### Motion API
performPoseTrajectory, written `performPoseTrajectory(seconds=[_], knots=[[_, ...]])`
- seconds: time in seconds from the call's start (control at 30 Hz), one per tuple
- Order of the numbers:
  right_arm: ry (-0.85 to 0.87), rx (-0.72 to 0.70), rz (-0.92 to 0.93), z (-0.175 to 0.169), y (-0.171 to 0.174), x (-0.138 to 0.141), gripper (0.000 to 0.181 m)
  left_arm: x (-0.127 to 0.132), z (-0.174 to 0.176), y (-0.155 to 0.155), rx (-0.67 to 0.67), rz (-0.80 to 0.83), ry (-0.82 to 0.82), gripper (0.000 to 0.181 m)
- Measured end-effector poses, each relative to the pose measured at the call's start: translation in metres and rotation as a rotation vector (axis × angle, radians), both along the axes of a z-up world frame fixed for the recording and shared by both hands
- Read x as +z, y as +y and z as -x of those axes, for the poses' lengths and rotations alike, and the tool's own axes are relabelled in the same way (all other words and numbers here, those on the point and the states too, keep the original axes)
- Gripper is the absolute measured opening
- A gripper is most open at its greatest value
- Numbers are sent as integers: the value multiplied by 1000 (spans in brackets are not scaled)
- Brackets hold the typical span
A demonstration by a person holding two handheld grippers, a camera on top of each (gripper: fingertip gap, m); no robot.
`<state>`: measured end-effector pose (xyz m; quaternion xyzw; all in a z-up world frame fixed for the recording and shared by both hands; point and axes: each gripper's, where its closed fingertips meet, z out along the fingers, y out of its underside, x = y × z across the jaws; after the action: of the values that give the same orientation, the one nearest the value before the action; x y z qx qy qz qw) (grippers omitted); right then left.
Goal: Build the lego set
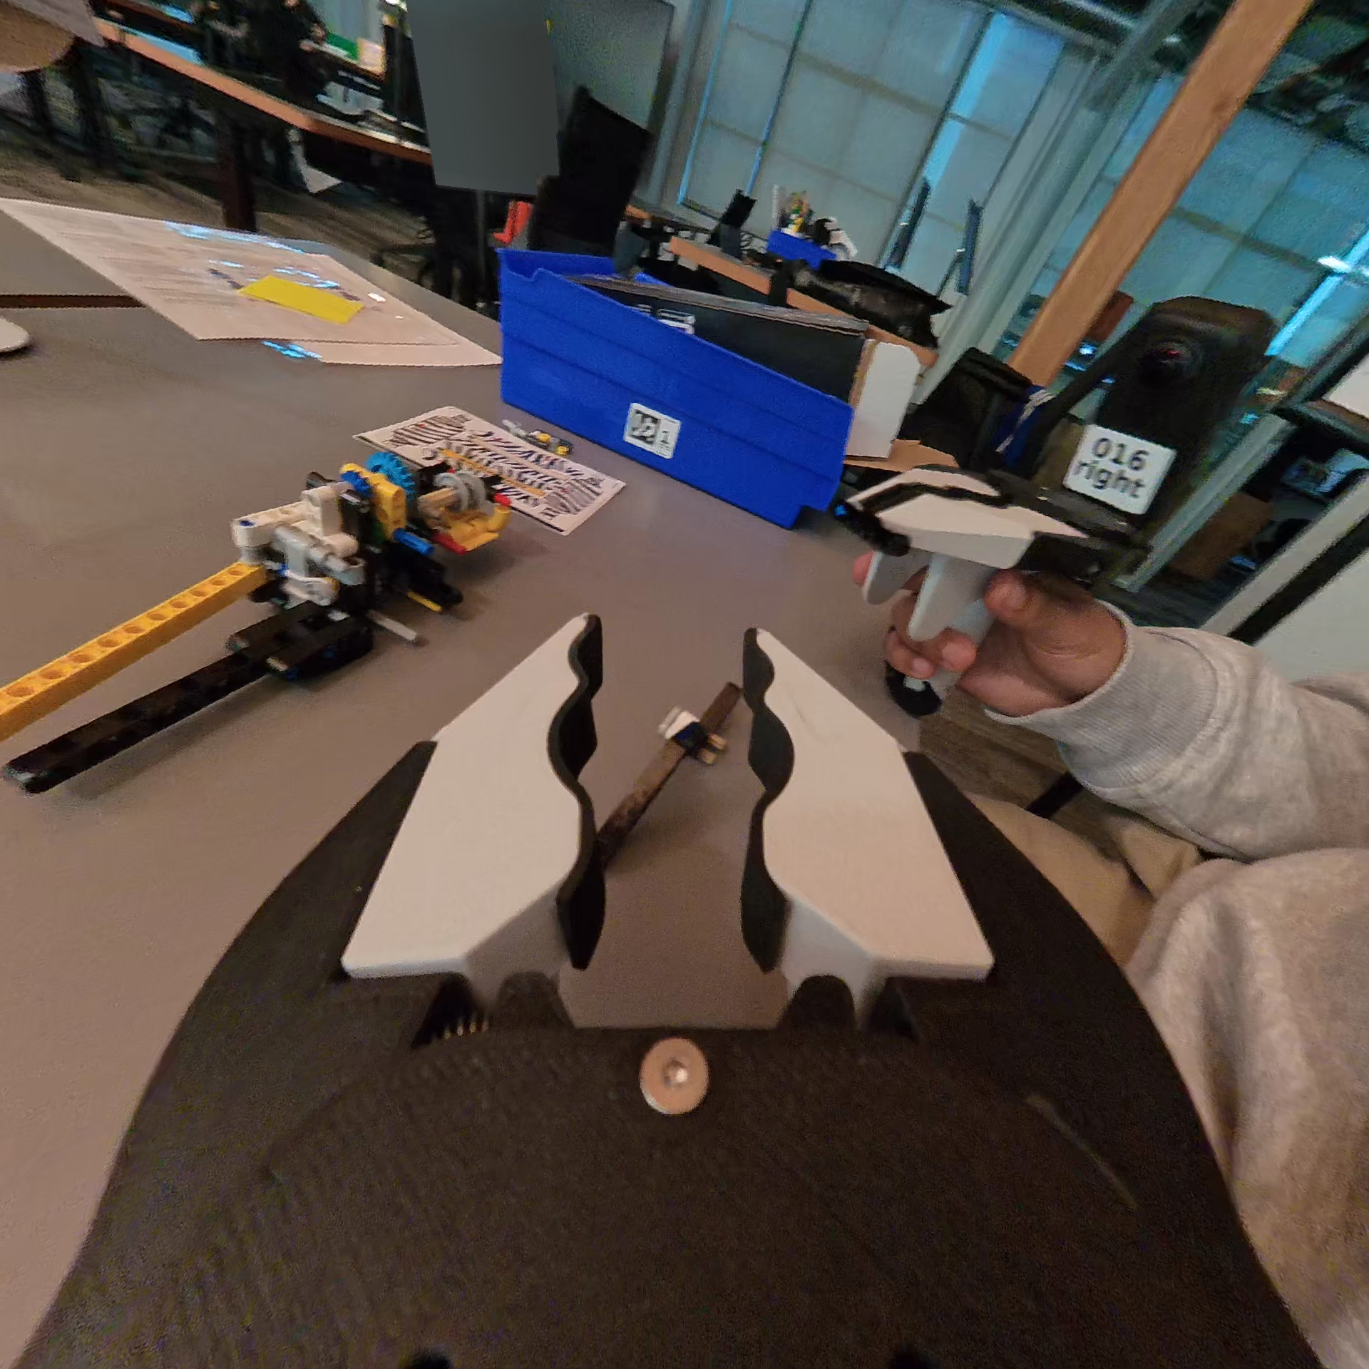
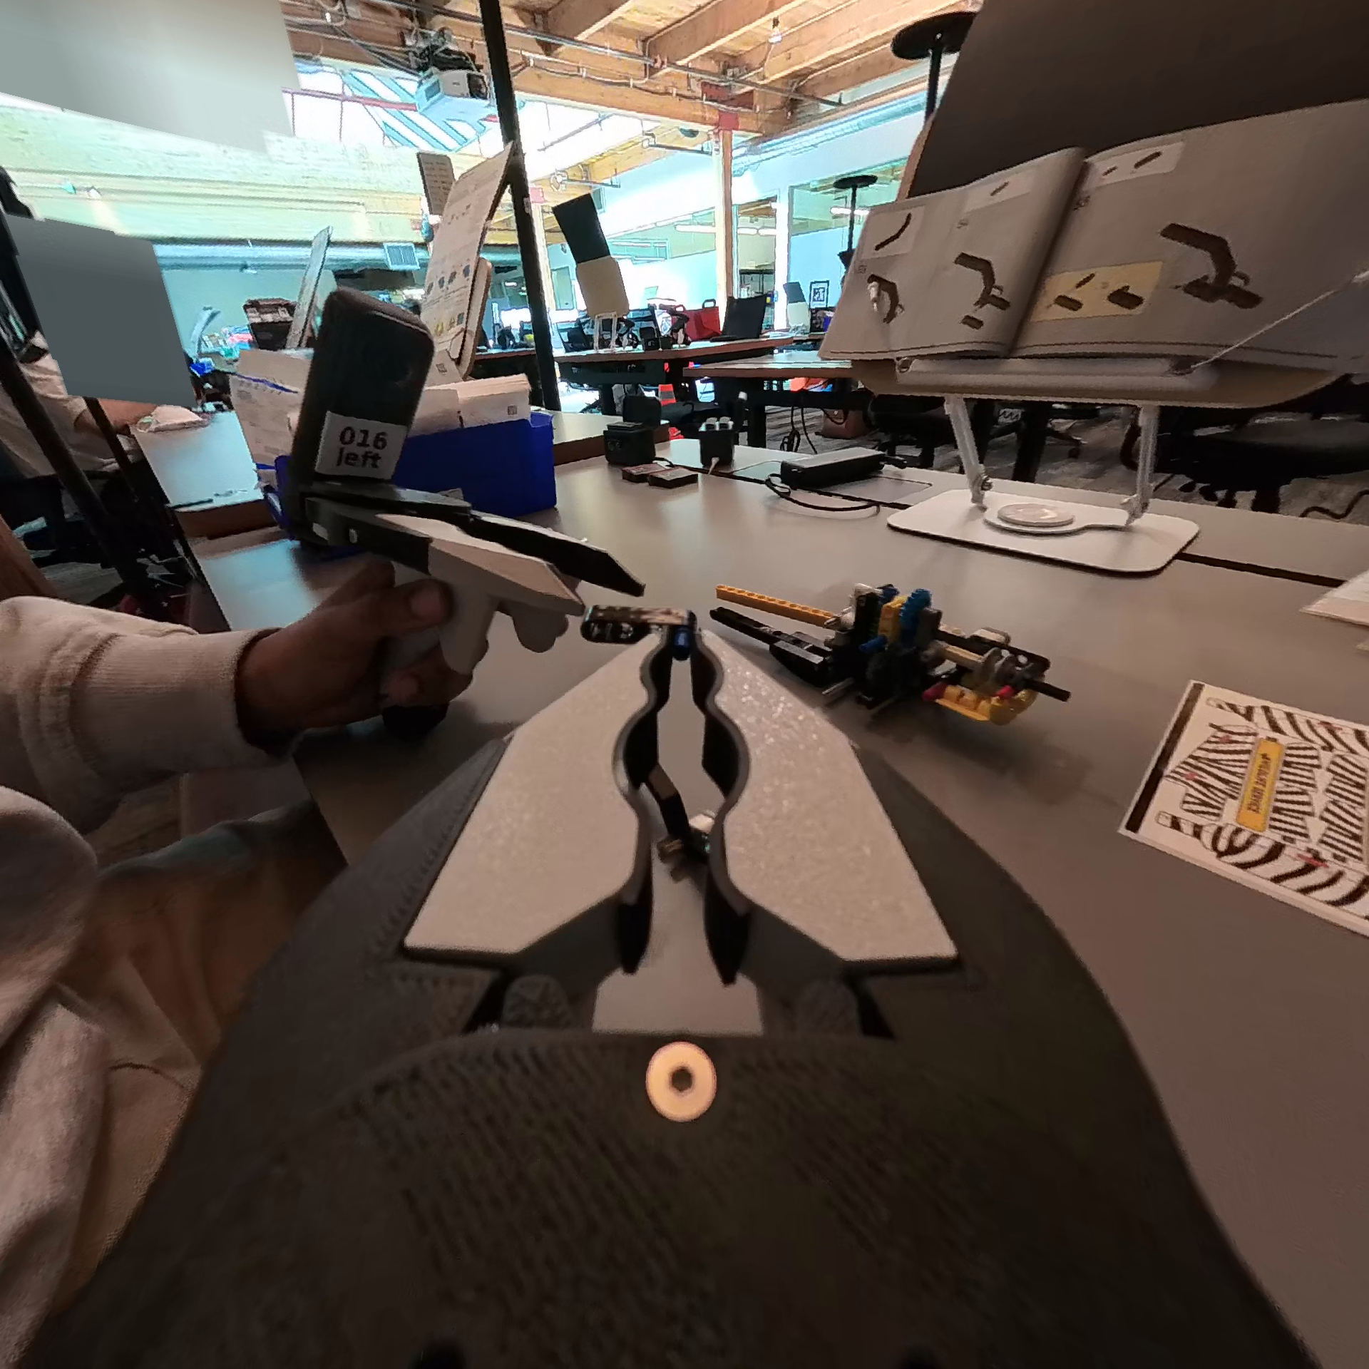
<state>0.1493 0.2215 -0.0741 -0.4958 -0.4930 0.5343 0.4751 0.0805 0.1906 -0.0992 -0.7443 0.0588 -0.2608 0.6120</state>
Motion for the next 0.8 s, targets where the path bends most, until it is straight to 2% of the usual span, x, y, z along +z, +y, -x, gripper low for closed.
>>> performPoseTrajectory(seconds=[0.1,0.23,0.33,0.4,0.6,0.8], knots=[[-5,-19,-101,0,-3,1,3,-2,-19,-4,-98,44,-79,37],[-14,-12,-272,2,-16,1,3,7,-55,-13,-331,132,-376,42],[-46,8,-384,6,-28,-5,3,20,-61,-14,-403,124,-599,41],[-62,3,-458,8,-33,-9,3,25,-60,-16,-442,119,-689,38],[-70,11,-549,10,-39,-14,3,14,-69,-16,-472,200,-704,31],[-44,30,-548,9,-44,-11,3,12,-71,-14,-473,226,-759,5]])
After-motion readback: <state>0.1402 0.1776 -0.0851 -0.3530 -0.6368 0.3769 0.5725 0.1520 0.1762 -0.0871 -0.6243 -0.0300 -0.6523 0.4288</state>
